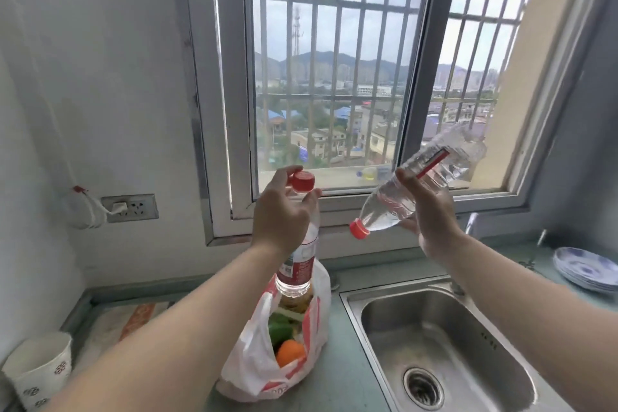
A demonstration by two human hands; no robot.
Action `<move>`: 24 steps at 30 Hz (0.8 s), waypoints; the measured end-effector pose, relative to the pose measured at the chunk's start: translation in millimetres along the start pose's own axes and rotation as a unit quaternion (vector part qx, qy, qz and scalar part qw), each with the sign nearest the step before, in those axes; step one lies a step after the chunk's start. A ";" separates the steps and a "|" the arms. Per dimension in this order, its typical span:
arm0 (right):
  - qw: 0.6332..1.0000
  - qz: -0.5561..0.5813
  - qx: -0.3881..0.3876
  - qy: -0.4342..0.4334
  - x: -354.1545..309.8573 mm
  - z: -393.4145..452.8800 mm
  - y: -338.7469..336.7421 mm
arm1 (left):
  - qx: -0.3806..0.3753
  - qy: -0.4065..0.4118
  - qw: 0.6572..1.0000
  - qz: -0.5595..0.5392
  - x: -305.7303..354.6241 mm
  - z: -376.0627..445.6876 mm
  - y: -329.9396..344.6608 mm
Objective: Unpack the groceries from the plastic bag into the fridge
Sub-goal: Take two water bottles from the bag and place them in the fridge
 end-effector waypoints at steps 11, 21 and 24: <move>0.966 -0.251 0.024 -0.055 -143.0 -92.8 -217.4 | -0.140 0.142 0.979 -0.029 199.2 -52.9 133.1; 0.887 -0.366 0.281 0.013 -270.7 -327.0 -508.2 | -0.322 0.204 0.905 -0.189 455.3 -258.7 289.1; 0.850 -0.366 0.379 0.010 -313.4 -422.0 -582.9 | -0.396 0.228 0.851 -0.259 541.1 -339.1 321.5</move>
Point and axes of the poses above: each hand's wrist, its own z-axis towards the middle knuckle, its own y-axis out of the palm, x = y × z, the point moved 6 cm from there along z, towards the middle knuckle, and after that the axes turned 7 degrees about z, right-handed, at the moved point
